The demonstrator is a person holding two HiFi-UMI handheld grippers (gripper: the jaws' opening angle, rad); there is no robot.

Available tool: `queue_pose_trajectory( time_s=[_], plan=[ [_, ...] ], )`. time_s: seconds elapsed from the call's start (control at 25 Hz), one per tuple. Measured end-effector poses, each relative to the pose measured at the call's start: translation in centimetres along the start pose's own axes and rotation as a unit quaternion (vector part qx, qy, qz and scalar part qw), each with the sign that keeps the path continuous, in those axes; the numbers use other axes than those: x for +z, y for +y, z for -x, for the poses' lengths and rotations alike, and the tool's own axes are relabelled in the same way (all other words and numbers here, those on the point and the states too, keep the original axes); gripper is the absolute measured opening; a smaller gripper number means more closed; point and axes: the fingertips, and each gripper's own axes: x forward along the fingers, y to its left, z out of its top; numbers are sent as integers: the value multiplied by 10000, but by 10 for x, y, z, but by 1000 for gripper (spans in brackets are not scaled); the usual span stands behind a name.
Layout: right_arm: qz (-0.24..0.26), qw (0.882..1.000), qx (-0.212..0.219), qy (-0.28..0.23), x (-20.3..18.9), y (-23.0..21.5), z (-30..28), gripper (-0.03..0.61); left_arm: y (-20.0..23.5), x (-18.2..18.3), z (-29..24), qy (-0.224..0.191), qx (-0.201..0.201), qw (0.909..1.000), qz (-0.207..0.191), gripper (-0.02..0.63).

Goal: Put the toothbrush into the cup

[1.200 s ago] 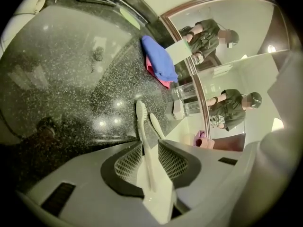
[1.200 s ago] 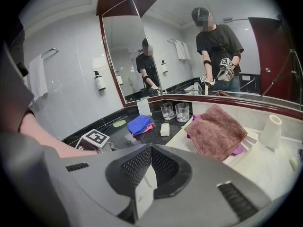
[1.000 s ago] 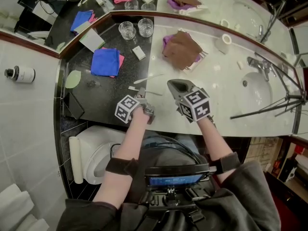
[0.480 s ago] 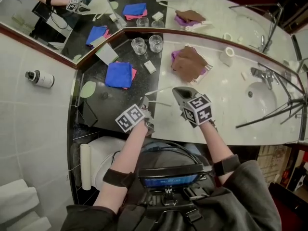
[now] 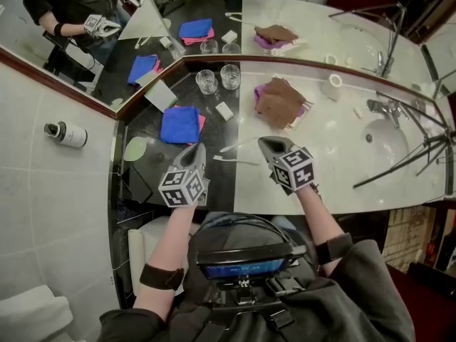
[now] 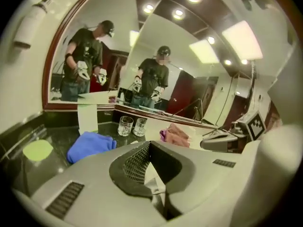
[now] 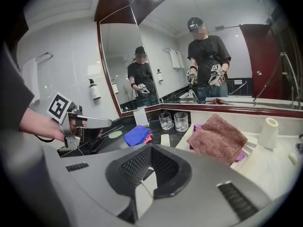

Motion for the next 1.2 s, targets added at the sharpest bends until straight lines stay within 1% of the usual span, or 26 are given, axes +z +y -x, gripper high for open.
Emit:
queue_pose_trajectory(
  time_s=[0.12,0.2,0.24,0.4,0.64,1.0,1.08,1.12,1.2],
  plan=[
    [-108,9999,-128,1,-6,4,0,17,6,11,9,-9,-43,9977,-671,0],
    [-192,9996,-203,-4,-9,7,-1,17,9,12,12,3,-140,9953,-958,0],
    [-235,9995,-233,-6,-11,9,-2,17,11,13,15,2,-182,9945,-1033,0],
    [-371,9988,-328,17,-20,18,-9,17,21,13,22,-21,-292,9941,-1043,0],
    [-388,9985,-375,133,-33,31,-15,17,37,3,31,-26,-334,9960,-828,0],
    [-304,9987,-345,241,-38,29,-18,17,42,1,35,-86,-263,9943,-1034,0],
    [-133,9987,-328,364,-43,30,-22,17,41,1,35,-64,-281,9936,-1093,0],
    [59,9983,-295,494,-45,32,-24,17,41,1,35,-43,-303,9932,-1125,0],
    [723,9932,-148,899,-50,44,-32,17,42,-2,32,-24,-324,9926,-1173,0]
  ],
)
